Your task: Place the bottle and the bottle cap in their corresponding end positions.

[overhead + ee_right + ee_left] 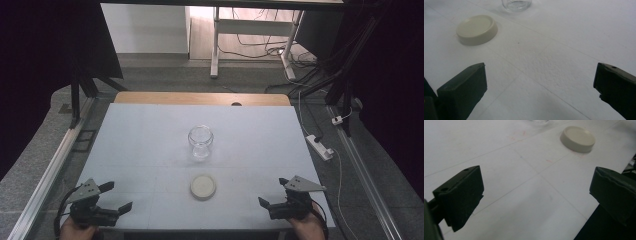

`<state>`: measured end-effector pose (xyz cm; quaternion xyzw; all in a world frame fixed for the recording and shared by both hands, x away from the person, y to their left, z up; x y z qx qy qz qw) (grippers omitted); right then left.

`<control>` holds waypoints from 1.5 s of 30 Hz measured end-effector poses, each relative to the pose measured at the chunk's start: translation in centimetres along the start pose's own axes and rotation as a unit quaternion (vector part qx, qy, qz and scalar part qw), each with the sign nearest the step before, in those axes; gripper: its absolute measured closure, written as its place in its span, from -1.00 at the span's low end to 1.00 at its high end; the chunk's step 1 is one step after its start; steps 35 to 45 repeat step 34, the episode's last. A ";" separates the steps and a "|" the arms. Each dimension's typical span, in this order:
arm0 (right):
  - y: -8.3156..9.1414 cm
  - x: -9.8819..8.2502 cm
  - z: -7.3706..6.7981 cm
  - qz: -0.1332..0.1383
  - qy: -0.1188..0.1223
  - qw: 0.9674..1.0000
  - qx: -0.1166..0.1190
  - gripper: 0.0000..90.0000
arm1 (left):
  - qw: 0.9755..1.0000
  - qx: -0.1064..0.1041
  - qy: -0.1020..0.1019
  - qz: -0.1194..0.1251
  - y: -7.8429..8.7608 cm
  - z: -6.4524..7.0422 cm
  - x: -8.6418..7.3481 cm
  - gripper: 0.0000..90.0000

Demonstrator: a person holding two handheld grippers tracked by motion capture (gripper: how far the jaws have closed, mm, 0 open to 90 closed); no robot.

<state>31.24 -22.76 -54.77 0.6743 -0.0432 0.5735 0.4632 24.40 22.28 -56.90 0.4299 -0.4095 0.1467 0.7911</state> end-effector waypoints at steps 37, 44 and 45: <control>2.3 -2.9 1.3 -0.032 -0.034 0.999 -0.028 -1.00 | 0.996 0.076 0.026 -0.041 2.0 -2.7 -3.0 -1.00; 2.3 -2.9 1.3 -0.032 -0.034 0.999 -0.028 -1.00 | 0.996 0.076 0.026 -0.041 2.0 -2.7 -3.0 -1.00; 2.3 -2.9 1.3 -0.032 -0.034 0.999 -0.028 -1.00 | 0.996 0.076 0.026 -0.041 2.0 -2.7 -3.0 -1.00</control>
Point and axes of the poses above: each handheld gripper's, and its own axes: y roughly backward along the jaws, x roughly out of its top, z roughly to its right, the point moved 10 cm from there along -y, roughly forward along the jaws, and after that the axes turned 8 degrees about y, right-handed, at the moved point
